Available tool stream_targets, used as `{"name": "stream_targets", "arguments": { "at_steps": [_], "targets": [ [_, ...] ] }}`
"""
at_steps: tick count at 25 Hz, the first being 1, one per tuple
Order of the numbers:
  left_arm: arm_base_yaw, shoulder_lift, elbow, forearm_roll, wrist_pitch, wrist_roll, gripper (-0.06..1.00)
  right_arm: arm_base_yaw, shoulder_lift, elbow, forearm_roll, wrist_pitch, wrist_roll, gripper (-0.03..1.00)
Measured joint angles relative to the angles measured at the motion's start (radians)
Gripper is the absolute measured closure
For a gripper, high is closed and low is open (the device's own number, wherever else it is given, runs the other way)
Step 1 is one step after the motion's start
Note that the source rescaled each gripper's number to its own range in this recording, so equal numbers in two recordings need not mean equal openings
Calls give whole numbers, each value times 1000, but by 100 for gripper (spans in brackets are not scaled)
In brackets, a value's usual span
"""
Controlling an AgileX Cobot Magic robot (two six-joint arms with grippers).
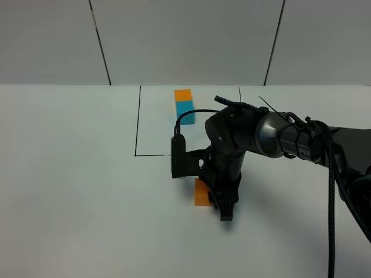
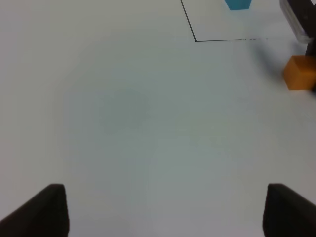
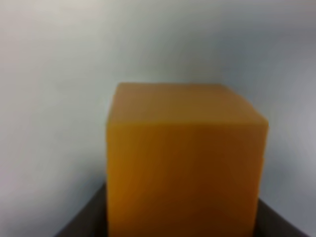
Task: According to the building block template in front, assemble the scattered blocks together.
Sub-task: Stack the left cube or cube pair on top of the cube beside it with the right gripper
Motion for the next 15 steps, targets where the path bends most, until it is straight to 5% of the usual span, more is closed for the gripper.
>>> {"name": "stream_targets", "arguments": {
  "at_steps": [9,15],
  "targets": [
    [0,0,0,0,0,0,26,0,0,0,35,1,98,96],
    [0,0,0,0,0,0,26,0,-13,-93,51,53,534,96]
  ]
}}
